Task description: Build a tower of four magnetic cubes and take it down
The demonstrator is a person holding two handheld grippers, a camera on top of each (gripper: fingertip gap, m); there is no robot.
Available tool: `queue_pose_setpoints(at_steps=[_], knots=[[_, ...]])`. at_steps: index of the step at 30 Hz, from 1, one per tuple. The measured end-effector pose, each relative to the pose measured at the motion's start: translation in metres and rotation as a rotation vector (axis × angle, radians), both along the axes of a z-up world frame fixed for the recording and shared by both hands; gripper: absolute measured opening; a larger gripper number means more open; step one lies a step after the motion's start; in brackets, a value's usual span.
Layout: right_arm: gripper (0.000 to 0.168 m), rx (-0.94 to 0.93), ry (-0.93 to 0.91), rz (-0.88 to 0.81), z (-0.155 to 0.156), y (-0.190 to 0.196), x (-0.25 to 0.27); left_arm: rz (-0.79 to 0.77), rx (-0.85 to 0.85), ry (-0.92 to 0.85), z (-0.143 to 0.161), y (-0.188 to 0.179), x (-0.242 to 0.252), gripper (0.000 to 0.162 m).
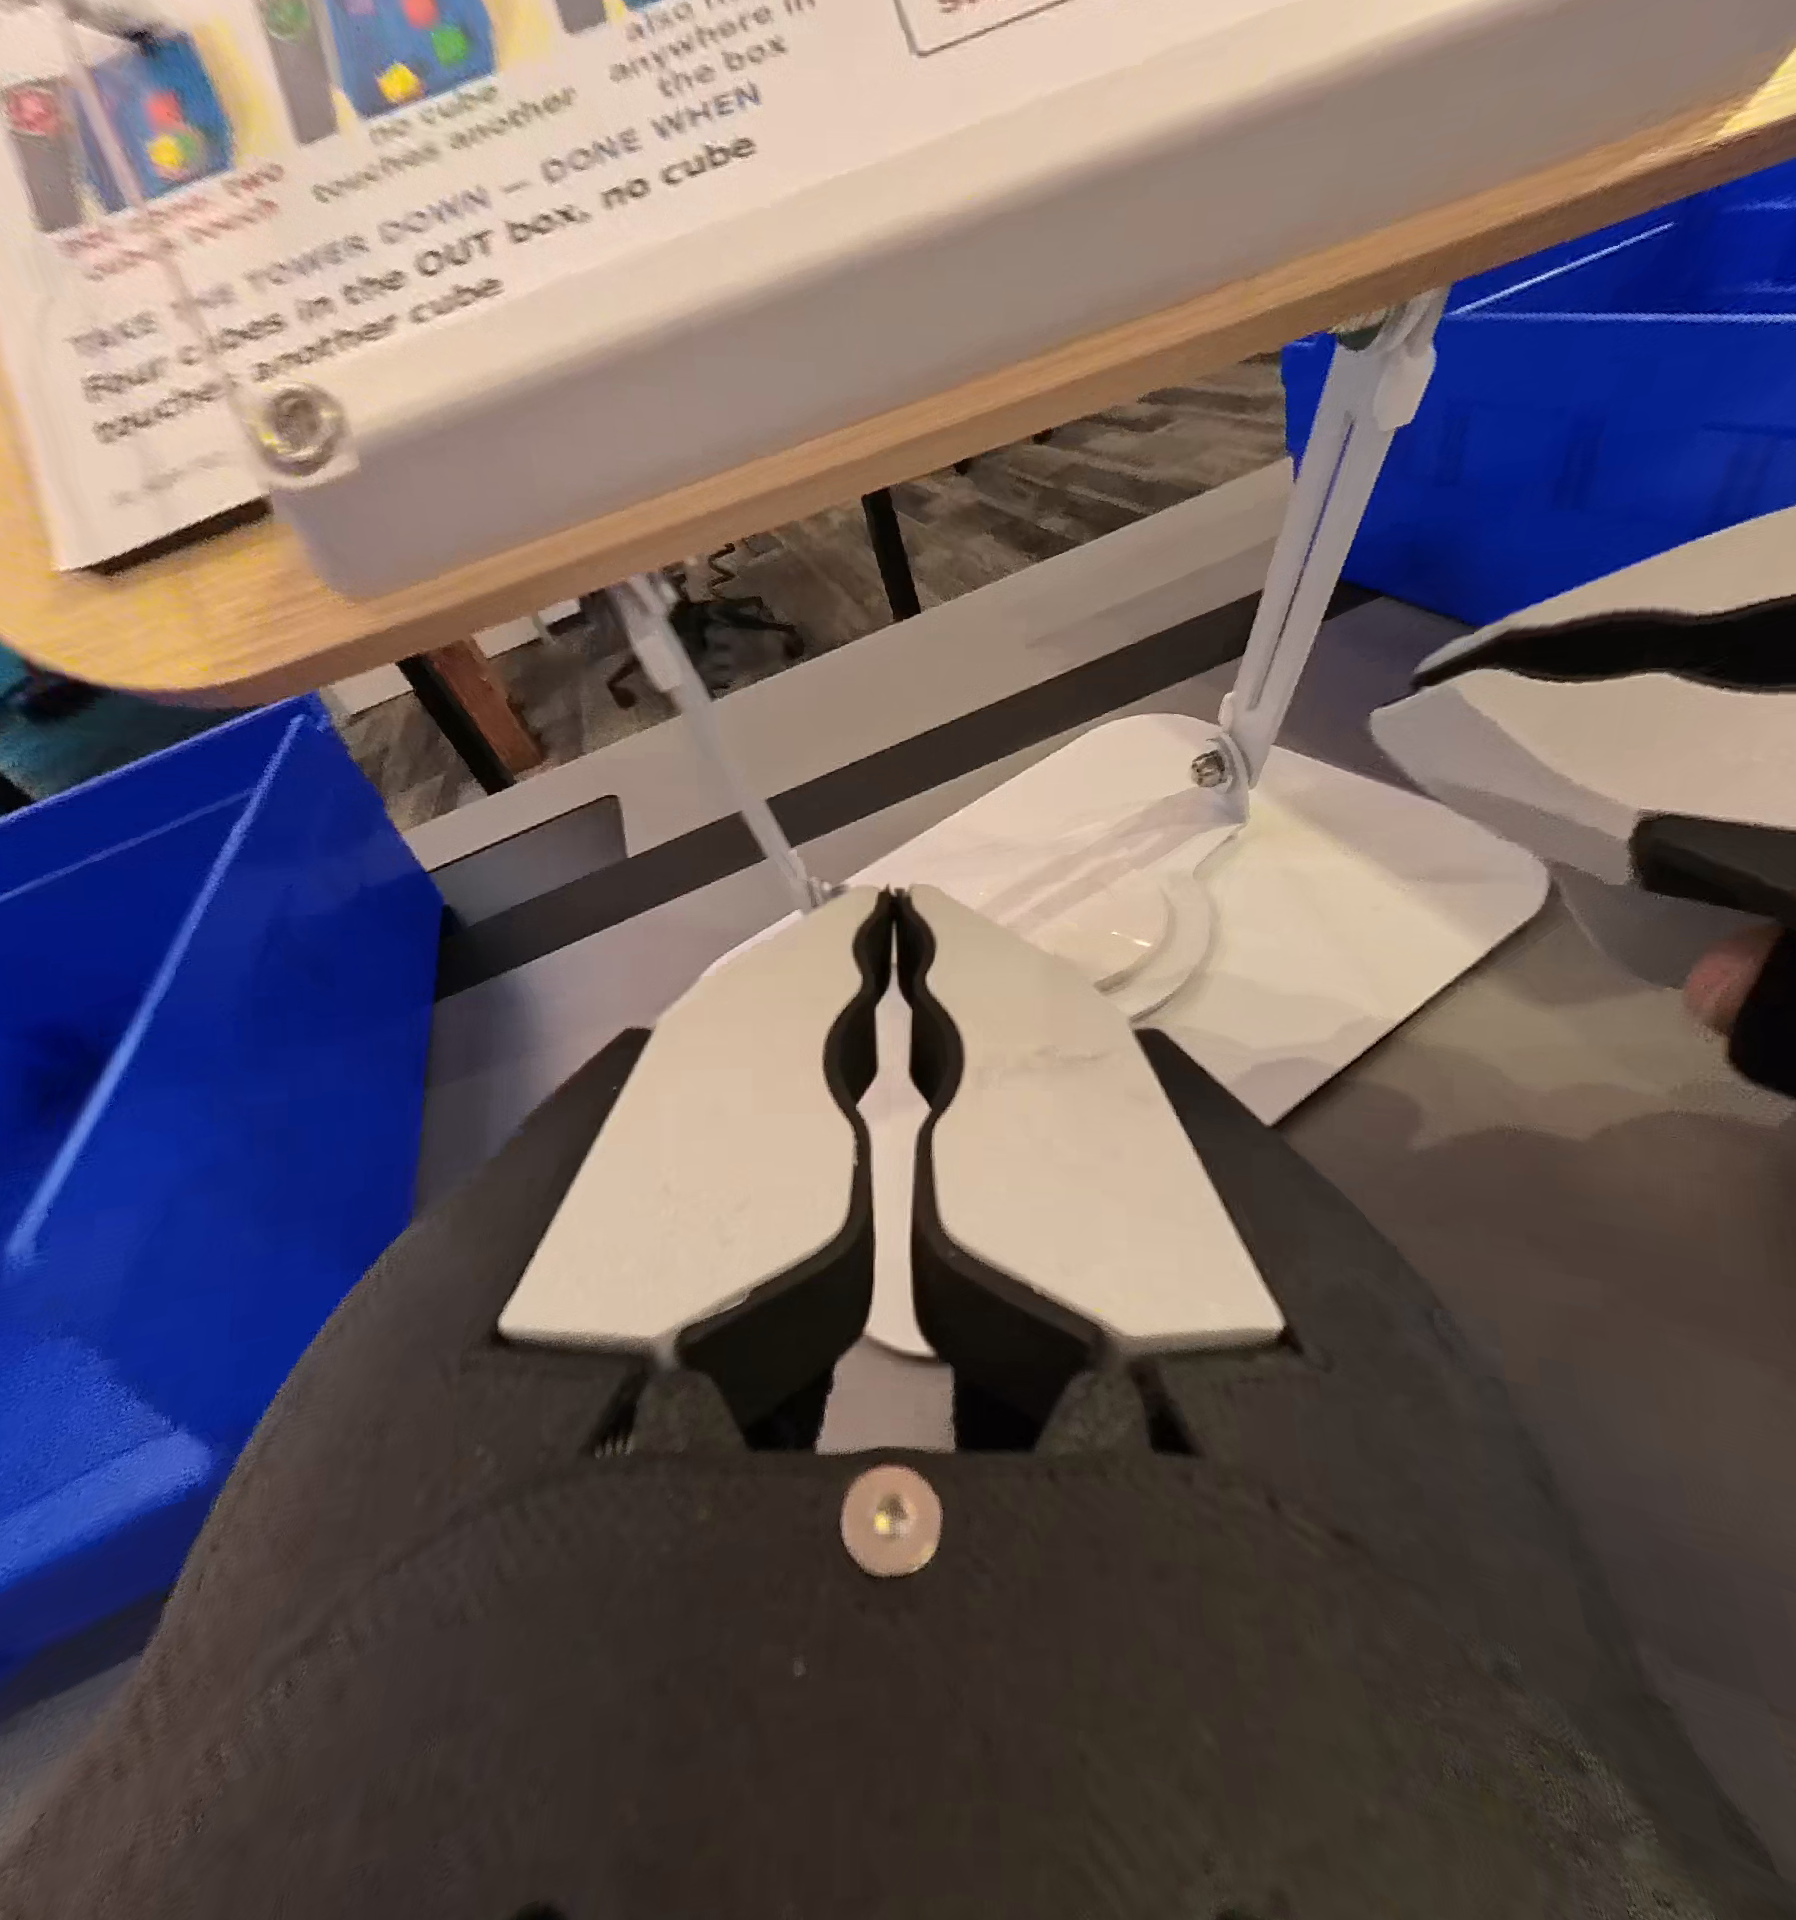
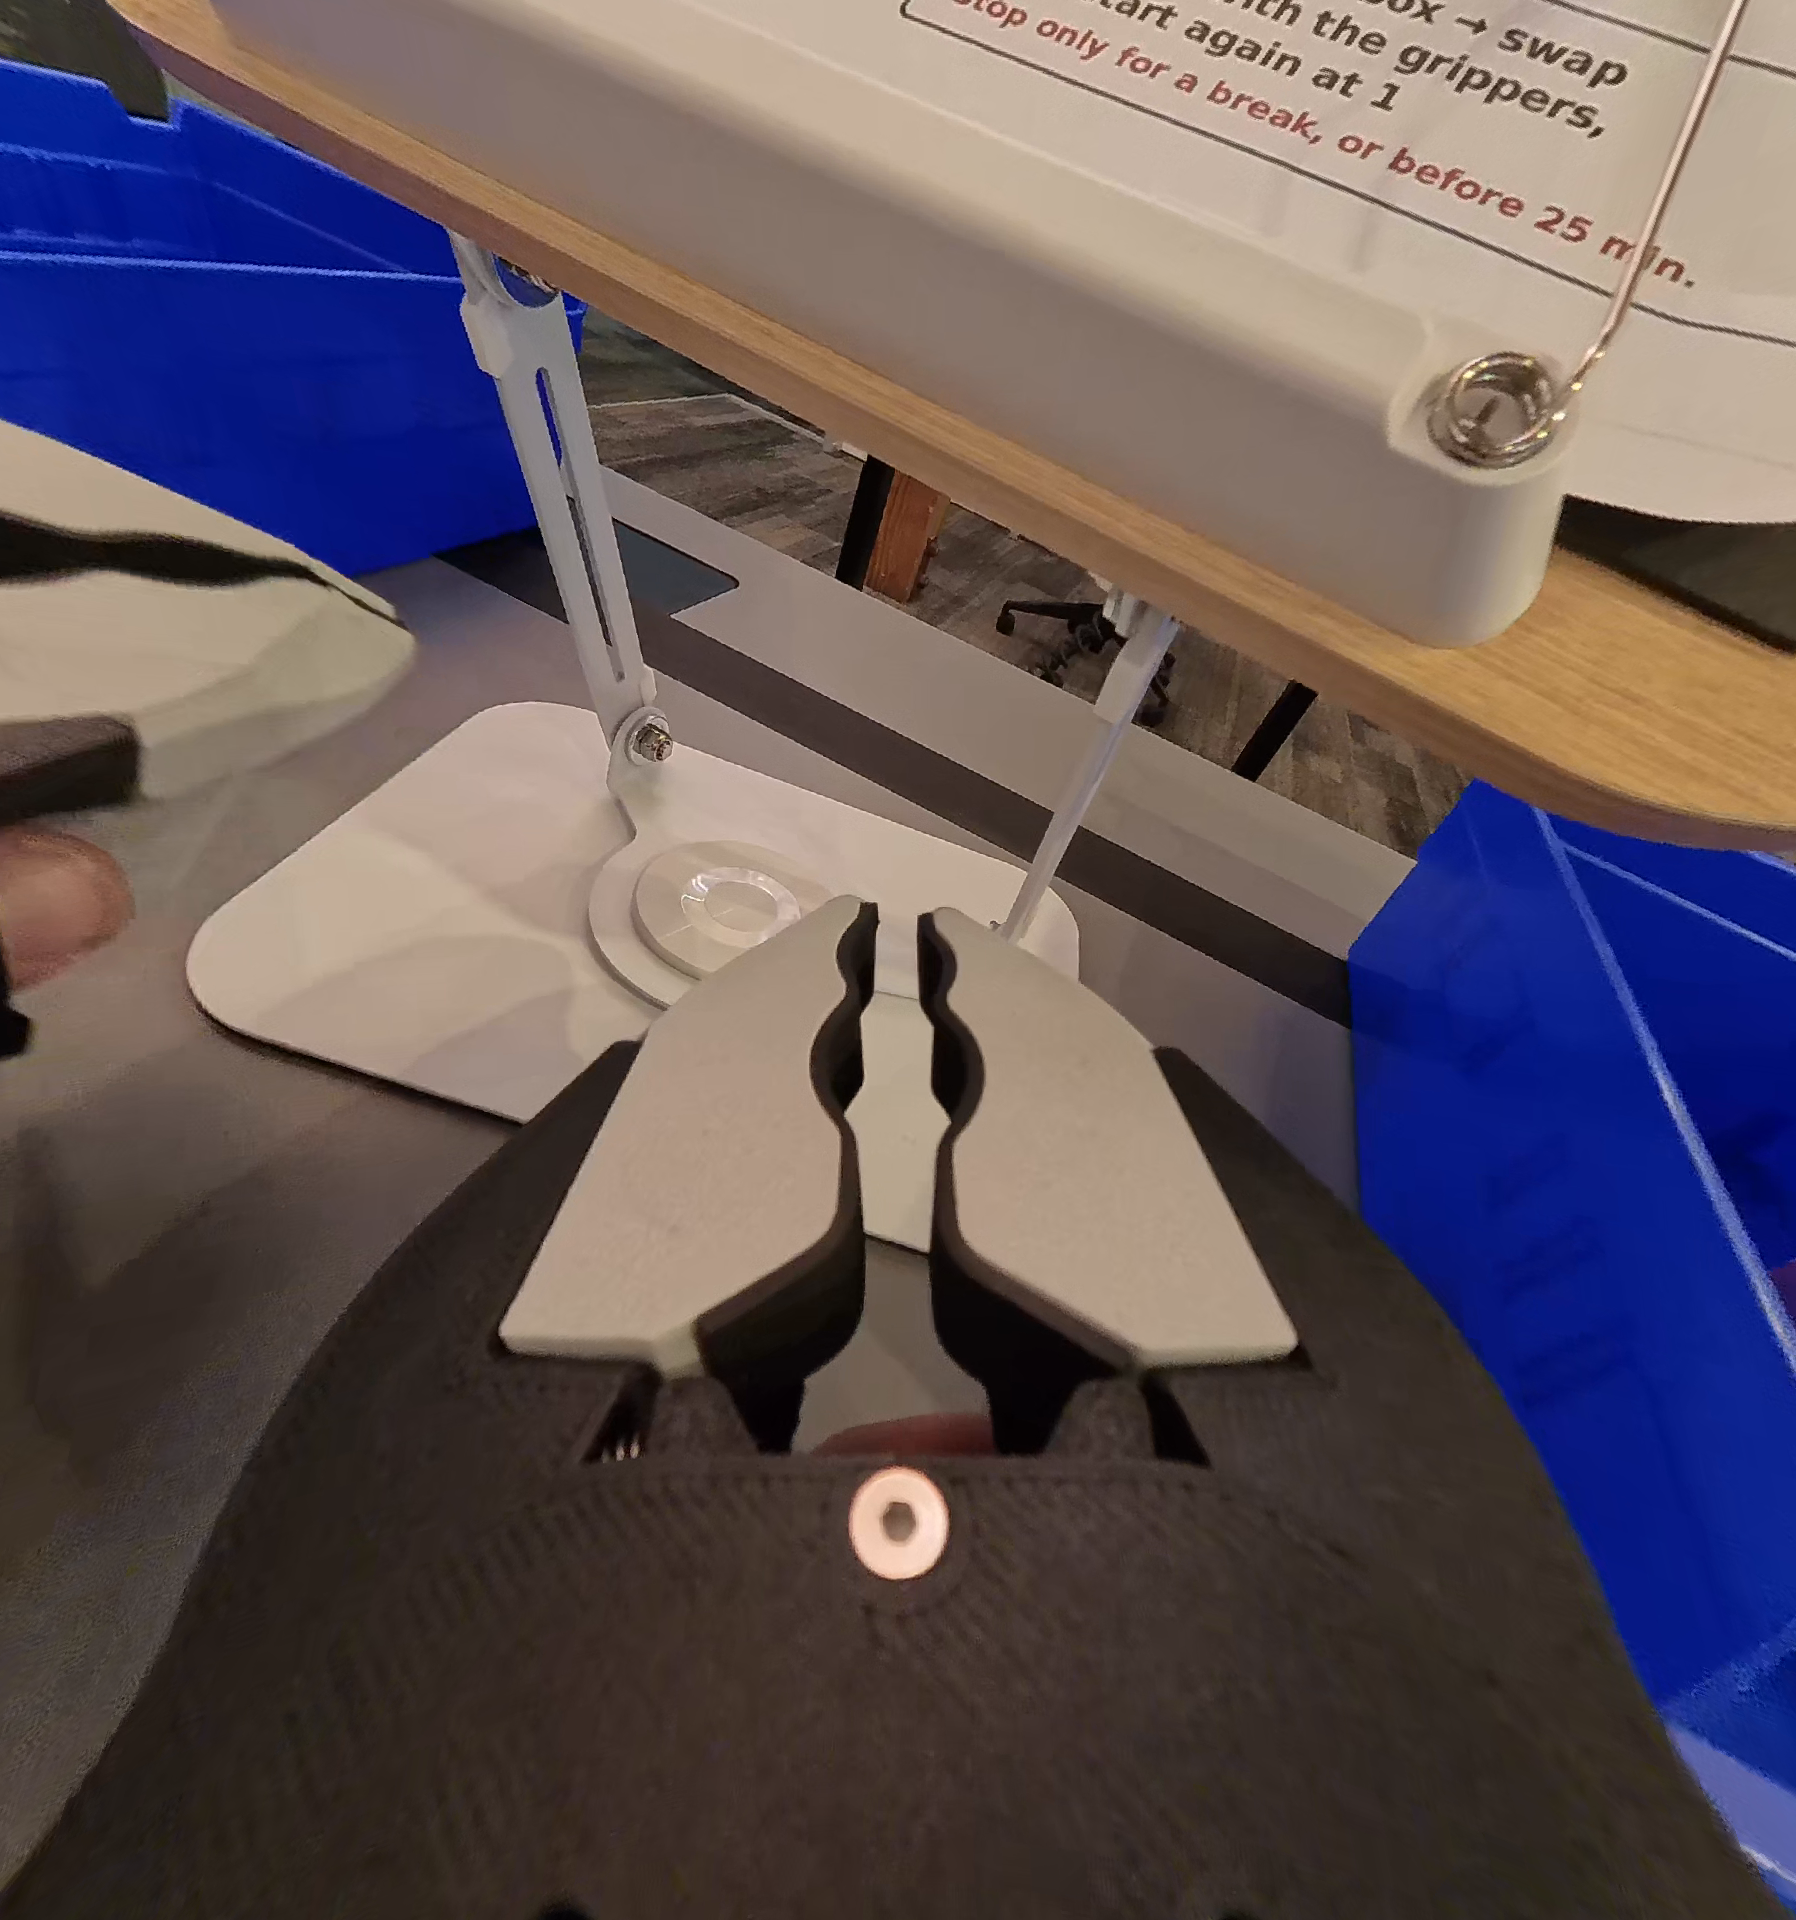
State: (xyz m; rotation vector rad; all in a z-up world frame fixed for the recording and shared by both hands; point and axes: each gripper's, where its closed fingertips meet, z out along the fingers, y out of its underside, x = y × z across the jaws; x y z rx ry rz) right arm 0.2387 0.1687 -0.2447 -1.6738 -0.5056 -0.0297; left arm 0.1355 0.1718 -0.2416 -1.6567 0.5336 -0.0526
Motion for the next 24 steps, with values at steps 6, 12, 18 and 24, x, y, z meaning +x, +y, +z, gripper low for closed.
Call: queue_pose_setpoints(at_steps=[6, 12, 18, 24], knots=[[0.014, 0.033, -0.039, -0.03, 0.006, -0.015, 0.02, 0.062, 0.014, -0.021, 0.008, -0.012, -0.04, 0.001], [0.02, 0.036, -0.038, -0.06, 0.01, -0.044, 0.051, 0.142, 0.078, 0.017, 0.025, -0.037, -0.09, 0.005], [0.028, 0.109, -0.093, -0.147, 0.025, -0.053, 0.09, 0.252, 0.108, 0.017, 0.032, -0.034, -0.132, 0.015], [0.038, 0.037, -0.046, -0.221, 0.016, -0.041, 0.125, 0.298, 0.033, -0.056, 0.02, -0.02, -0.157, 0.022]])
